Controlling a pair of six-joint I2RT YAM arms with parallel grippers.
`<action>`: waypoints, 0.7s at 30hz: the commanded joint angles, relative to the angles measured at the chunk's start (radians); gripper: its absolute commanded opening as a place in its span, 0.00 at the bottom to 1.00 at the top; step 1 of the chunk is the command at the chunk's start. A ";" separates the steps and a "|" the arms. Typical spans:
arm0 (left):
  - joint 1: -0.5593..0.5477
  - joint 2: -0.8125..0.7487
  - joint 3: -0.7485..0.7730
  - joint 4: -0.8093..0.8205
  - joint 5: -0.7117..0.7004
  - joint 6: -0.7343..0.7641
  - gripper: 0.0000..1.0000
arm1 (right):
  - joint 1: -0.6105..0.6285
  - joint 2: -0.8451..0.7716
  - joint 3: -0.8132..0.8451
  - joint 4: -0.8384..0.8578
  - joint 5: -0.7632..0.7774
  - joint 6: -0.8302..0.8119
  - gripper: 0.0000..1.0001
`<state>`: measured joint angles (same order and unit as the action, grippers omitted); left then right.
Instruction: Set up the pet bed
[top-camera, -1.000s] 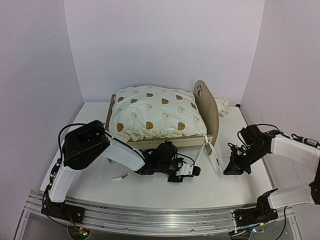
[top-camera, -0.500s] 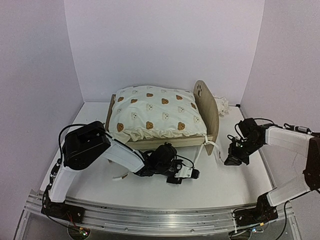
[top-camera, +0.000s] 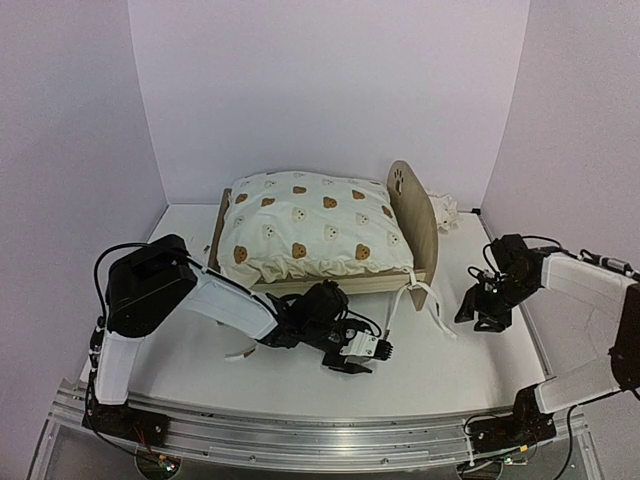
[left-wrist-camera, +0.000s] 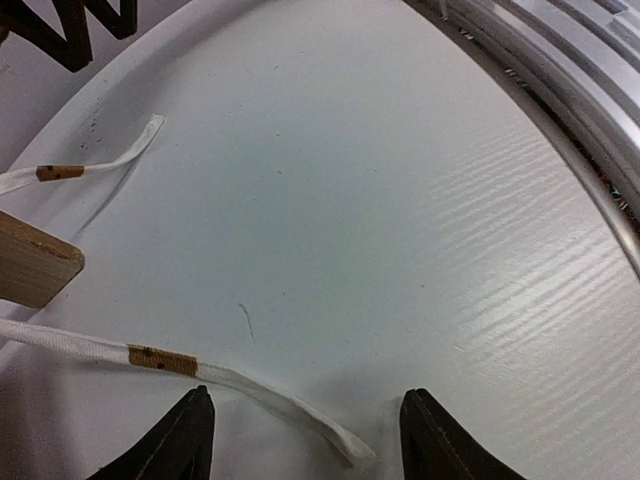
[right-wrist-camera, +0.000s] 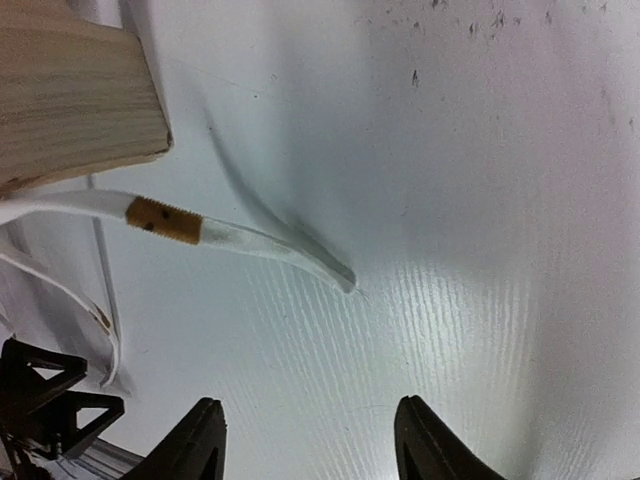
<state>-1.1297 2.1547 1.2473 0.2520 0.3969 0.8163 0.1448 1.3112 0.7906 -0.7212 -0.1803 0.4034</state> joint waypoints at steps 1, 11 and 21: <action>-0.005 -0.203 -0.026 -0.255 0.085 0.042 0.67 | -0.001 -0.102 0.043 -0.100 0.102 -0.035 0.68; -0.005 -0.476 -0.042 -0.574 -0.057 -0.120 0.67 | 0.032 -0.143 0.162 0.017 -0.081 -0.042 0.79; 0.105 -0.638 -0.024 -0.591 -0.059 -0.286 0.66 | 0.387 -0.095 0.257 0.259 0.029 0.056 0.72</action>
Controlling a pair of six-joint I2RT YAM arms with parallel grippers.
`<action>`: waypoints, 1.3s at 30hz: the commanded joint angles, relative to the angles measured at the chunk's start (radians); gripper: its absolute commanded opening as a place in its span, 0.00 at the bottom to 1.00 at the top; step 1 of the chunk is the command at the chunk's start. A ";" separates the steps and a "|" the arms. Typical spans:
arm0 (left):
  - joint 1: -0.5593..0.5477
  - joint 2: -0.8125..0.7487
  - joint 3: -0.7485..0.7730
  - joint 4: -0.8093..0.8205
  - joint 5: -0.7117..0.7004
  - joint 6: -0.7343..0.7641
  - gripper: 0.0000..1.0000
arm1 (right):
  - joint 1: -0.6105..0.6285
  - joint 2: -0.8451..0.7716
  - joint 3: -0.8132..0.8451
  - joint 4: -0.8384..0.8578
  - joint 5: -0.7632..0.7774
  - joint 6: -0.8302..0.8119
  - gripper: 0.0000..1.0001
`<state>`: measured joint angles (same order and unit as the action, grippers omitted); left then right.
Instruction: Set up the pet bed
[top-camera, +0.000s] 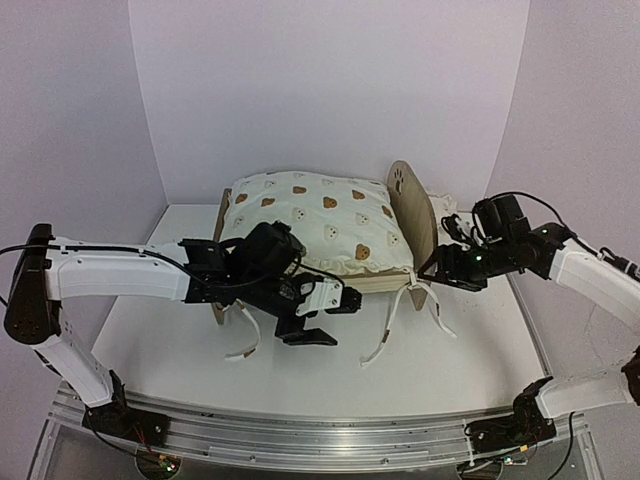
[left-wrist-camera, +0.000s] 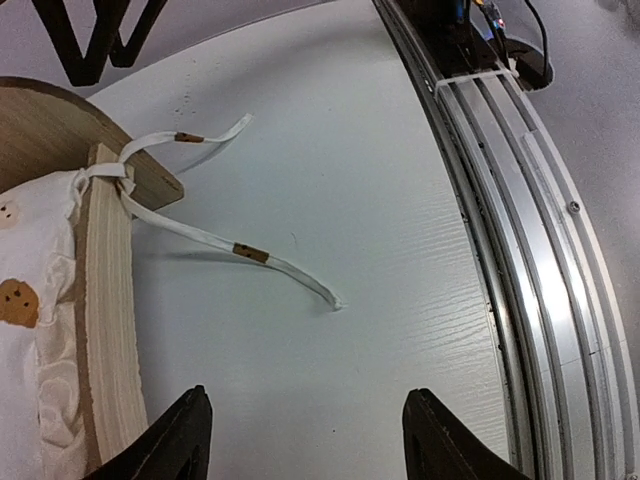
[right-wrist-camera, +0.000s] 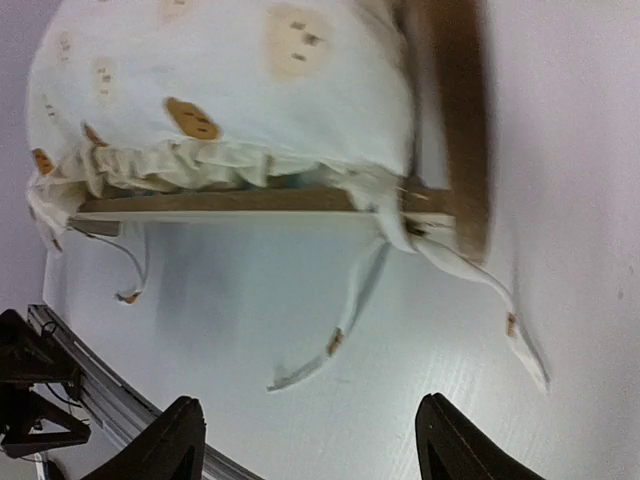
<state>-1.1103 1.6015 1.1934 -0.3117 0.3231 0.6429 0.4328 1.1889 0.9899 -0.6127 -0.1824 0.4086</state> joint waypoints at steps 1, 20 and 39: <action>0.112 -0.108 0.039 -0.040 0.029 -0.128 0.65 | 0.131 0.036 0.054 0.186 0.039 0.065 0.71; 0.472 -0.401 -0.060 -0.574 -0.060 0.089 0.56 | 0.563 0.463 0.121 0.683 0.080 0.051 0.67; 0.430 -0.526 -0.377 -0.264 -0.266 0.445 0.47 | 0.579 0.641 0.162 0.826 0.023 0.078 0.67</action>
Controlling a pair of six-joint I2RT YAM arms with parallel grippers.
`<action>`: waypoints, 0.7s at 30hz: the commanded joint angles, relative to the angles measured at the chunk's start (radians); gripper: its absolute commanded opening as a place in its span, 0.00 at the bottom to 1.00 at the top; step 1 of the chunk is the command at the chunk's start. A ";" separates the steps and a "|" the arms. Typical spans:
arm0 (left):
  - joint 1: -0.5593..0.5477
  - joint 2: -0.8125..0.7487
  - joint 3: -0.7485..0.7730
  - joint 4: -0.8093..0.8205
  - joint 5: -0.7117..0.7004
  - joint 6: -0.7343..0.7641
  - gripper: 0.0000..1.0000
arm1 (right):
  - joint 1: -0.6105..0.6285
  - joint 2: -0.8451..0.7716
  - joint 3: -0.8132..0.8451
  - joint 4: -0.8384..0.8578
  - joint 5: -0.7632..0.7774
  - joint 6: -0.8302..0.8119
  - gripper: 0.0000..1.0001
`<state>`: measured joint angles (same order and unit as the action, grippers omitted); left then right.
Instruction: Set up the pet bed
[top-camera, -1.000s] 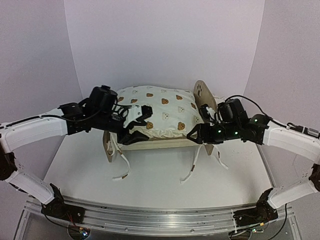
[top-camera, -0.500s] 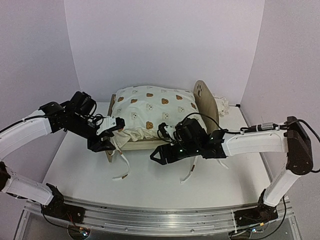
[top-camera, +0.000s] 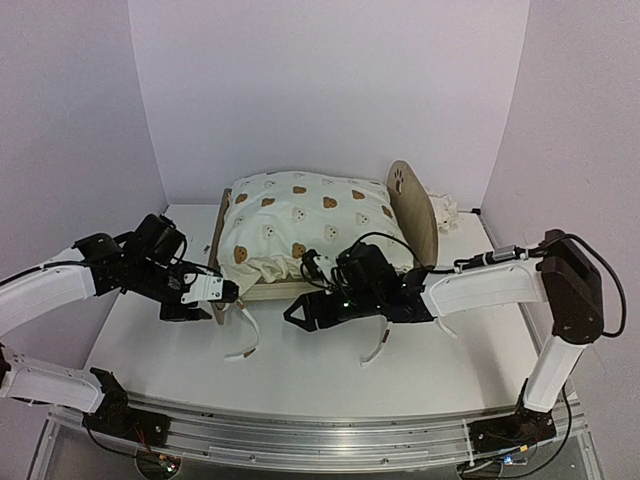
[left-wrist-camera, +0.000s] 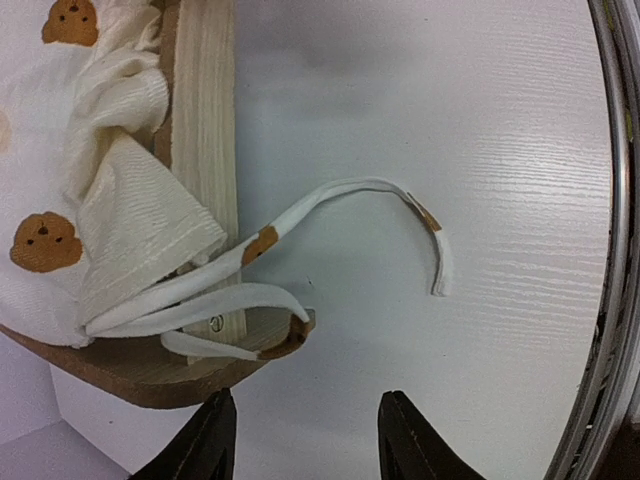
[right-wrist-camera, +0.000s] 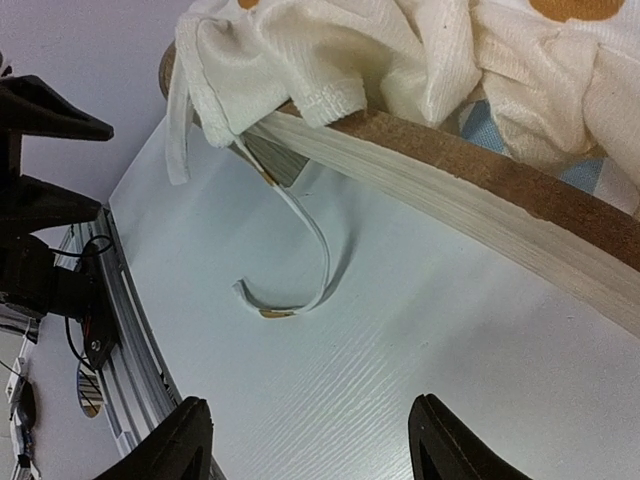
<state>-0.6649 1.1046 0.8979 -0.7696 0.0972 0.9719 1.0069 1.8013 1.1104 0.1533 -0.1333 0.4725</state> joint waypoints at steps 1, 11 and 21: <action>-0.016 -0.029 -0.100 0.238 -0.042 0.124 0.47 | 0.004 0.033 0.043 0.065 -0.029 0.016 0.67; -0.016 0.038 -0.183 0.386 -0.031 0.139 0.40 | 0.005 0.037 0.034 0.074 -0.030 -0.017 0.69; -0.016 0.065 -0.197 0.364 -0.054 0.145 0.30 | 0.003 0.042 0.023 0.075 -0.029 -0.037 0.71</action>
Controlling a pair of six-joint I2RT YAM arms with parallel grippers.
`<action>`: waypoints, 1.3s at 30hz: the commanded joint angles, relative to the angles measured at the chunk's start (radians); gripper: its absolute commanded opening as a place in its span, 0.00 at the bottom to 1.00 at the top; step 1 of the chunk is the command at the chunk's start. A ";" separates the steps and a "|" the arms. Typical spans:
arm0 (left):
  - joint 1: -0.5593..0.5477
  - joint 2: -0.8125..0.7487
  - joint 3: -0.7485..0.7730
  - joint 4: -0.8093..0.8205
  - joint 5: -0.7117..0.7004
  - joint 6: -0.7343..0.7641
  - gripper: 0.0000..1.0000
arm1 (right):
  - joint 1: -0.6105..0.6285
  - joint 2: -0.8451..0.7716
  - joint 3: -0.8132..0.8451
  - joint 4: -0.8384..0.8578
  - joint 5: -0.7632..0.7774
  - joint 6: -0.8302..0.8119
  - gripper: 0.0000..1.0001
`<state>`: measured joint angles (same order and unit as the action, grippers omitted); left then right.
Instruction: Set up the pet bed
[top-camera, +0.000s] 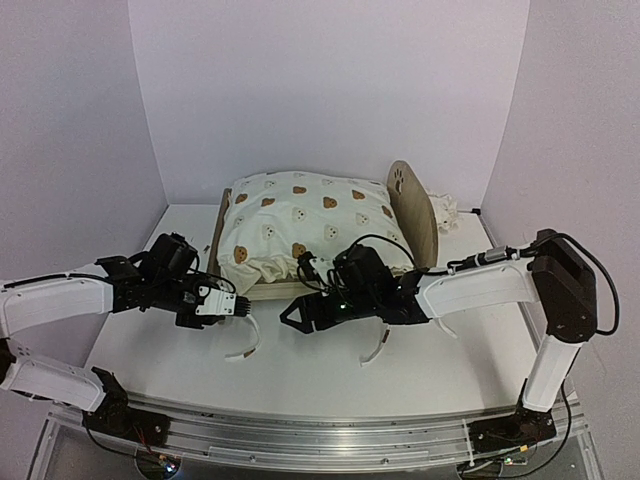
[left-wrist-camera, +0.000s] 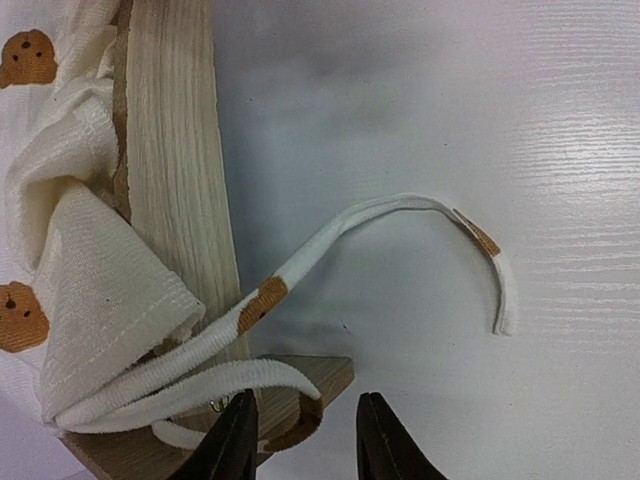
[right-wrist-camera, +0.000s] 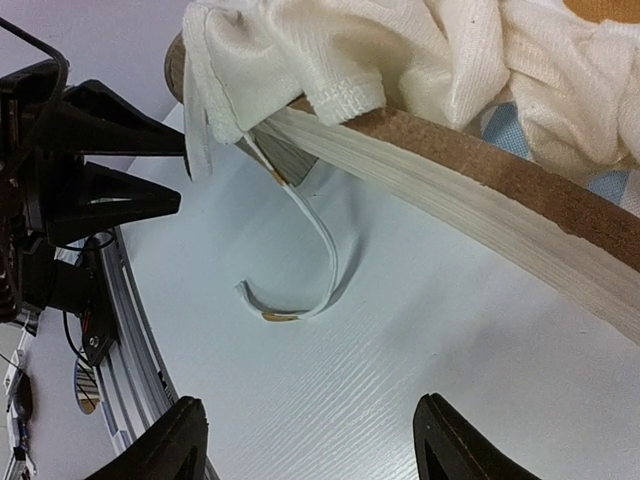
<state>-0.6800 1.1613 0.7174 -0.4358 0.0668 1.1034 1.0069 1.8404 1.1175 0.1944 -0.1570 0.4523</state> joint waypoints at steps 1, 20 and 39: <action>-0.002 0.007 -0.018 0.041 -0.028 0.017 0.27 | 0.004 0.004 0.018 0.034 -0.007 -0.017 0.71; 0.009 0.008 0.028 0.113 -0.056 -0.039 0.00 | -0.011 0.012 0.033 0.033 -0.024 -0.017 0.72; 0.143 0.096 0.155 0.111 0.014 -0.327 0.00 | -0.024 -0.005 0.021 0.034 -0.026 -0.019 0.72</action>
<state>-0.5381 1.2408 0.8585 -0.2730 0.0415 0.8323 0.9884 1.8492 1.1191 0.1951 -0.1726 0.4454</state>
